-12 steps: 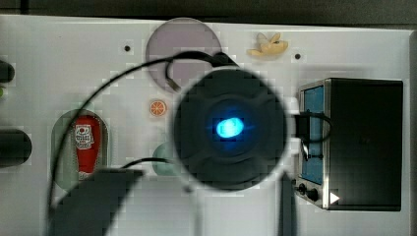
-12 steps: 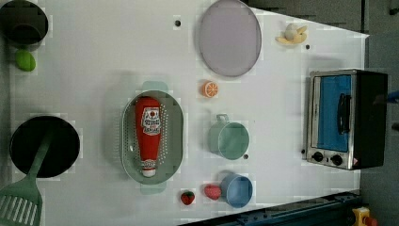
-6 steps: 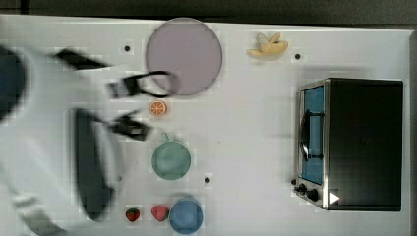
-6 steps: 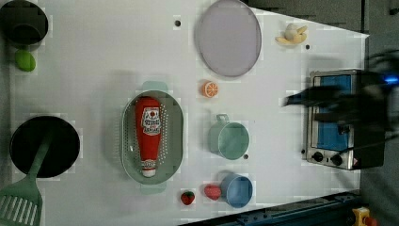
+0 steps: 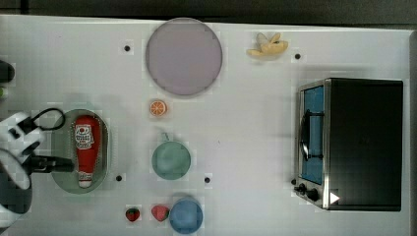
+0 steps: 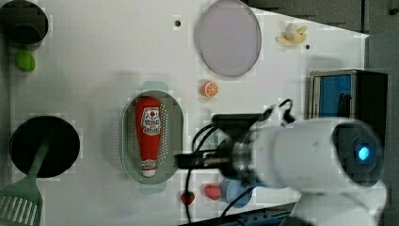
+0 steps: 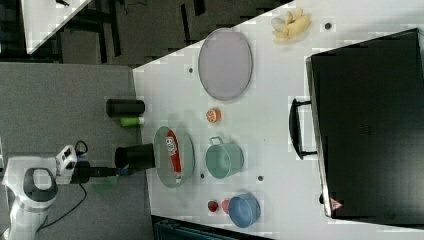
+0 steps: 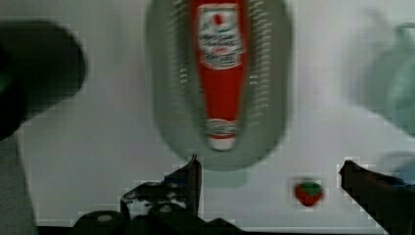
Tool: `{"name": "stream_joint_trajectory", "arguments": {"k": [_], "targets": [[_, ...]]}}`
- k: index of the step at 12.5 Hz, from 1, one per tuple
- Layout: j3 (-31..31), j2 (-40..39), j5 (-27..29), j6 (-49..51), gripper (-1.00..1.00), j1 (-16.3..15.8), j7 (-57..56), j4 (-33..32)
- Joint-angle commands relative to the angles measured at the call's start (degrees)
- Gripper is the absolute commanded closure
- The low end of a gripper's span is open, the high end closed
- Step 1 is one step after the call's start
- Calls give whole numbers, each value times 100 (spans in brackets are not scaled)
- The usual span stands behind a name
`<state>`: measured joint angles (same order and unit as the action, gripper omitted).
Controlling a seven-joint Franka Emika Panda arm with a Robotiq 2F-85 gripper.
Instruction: Pick ketchup from strainer and place it on the table
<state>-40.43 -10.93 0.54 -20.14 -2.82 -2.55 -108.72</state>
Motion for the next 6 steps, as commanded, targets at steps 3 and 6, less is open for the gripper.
{"name": "stream_joint_trajectory", "arguments": {"k": [3,6], "targets": [[65,-439,-911,-1439,-100,-70,725,-641],[79,-1076,-1552,-2337,-100,-114,1093,-890]]}}
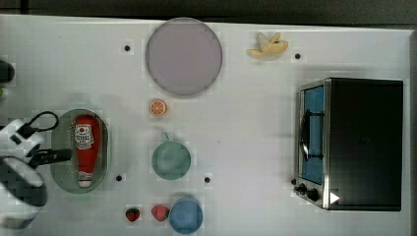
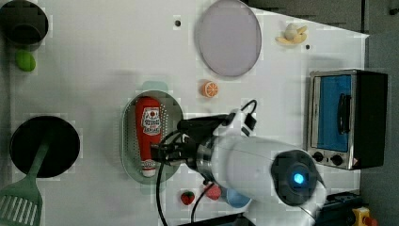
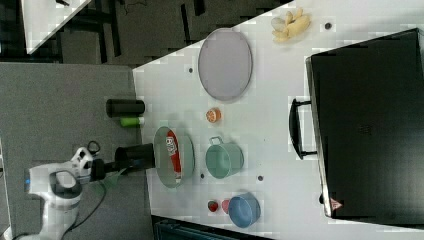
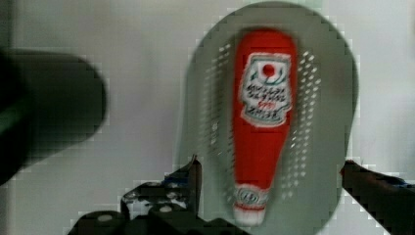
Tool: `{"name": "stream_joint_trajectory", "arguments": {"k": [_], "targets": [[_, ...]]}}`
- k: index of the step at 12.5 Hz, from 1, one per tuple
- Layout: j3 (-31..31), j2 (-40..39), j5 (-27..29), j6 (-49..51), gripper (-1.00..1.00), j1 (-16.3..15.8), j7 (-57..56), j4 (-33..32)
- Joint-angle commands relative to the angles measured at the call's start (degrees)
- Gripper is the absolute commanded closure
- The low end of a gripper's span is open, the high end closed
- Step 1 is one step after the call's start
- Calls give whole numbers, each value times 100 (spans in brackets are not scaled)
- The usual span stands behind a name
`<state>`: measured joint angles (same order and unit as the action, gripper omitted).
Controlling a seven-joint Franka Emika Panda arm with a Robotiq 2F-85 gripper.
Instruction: Pick ketchup from strainer and place it on the table
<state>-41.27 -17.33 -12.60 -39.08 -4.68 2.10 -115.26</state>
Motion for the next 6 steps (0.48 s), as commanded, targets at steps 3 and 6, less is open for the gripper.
{"name": "stream_joint_trajectory", "arguments": {"k": [3,6], "targets": [[226,-1118,-813,-915,-100,55,851,-208],[303,-1661,-1406,-1329,-100,33,1166,-194]]}}
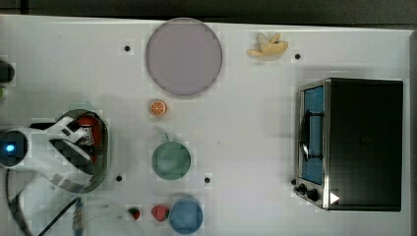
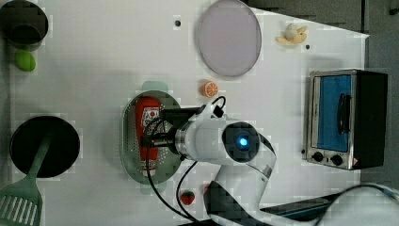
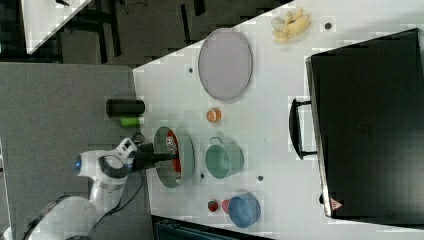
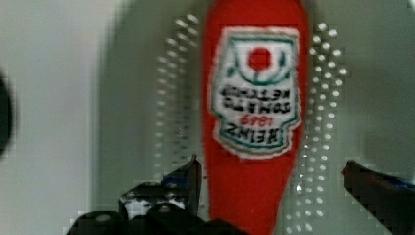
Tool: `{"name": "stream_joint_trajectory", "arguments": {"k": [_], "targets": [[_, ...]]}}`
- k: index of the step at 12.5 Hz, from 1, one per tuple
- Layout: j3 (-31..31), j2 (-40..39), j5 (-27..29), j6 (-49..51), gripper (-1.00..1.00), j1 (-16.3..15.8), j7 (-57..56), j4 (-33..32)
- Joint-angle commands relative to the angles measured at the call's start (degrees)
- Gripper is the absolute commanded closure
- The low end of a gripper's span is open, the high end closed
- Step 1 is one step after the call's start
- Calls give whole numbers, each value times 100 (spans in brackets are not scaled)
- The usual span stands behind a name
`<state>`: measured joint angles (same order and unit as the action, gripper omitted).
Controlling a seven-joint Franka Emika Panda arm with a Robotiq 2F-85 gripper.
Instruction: Pick ketchup from strainer and place it on the table
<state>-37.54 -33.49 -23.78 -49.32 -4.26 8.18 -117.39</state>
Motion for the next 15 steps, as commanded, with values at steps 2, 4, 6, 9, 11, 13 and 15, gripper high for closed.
{"name": "stream_joint_trajectory", "arguments": {"k": [2,4,6,9,11,13,15], "targets": [[-36,-344,-493,-547,-100,-36,882,59],[47,-566,-712,-590,-100,-95,968,160],[105,-651,-817,-590,-68,-149,971,240],[115,-564,-817,-550,-21,-143,971,240],[48,-307,-806,-358,-21,-98,971,180],[-164,156,-657,-112,-21,29,971,121],[-384,701,-104,69,-21,192,972,176]]}}
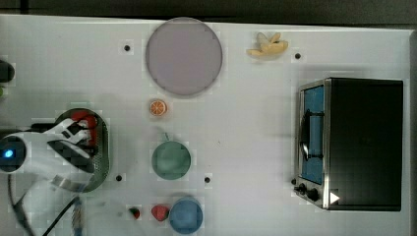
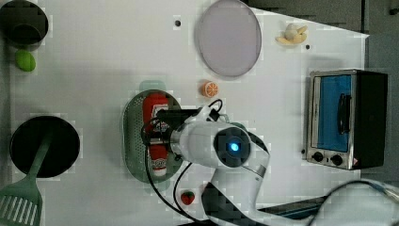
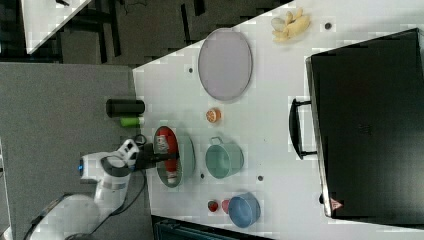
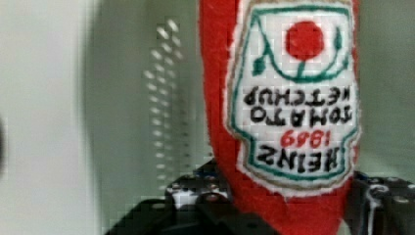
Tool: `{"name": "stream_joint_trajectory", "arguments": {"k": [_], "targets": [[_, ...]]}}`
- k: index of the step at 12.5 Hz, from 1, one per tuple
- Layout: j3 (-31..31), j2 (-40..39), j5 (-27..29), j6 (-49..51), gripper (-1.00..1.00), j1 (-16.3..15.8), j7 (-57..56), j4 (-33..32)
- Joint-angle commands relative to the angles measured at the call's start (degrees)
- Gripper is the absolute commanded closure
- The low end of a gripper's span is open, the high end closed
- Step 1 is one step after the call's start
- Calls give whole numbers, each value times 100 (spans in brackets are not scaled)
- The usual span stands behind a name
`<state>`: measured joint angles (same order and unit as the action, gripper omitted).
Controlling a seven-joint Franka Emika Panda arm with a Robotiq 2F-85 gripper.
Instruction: Pick ketchup from strainer and place it on the table
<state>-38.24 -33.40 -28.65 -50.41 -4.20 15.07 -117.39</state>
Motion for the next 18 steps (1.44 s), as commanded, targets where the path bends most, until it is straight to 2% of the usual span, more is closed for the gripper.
{"name": "stream_joint_trajectory", "arguments": {"k": [1,3,4,8,14,18], "targets": [[-434,968,765,306,-21,274,284,186],[-589,1444,1411,771,-21,394,208,270],[-583,1638,1538,1079,-21,430,120,339],[-350,2056,1591,1939,-21,863,-730,583],[535,2088,1585,1747,-21,1739,-1509,744],[1147,2087,1584,1711,-21,2119,-2104,703]]}}
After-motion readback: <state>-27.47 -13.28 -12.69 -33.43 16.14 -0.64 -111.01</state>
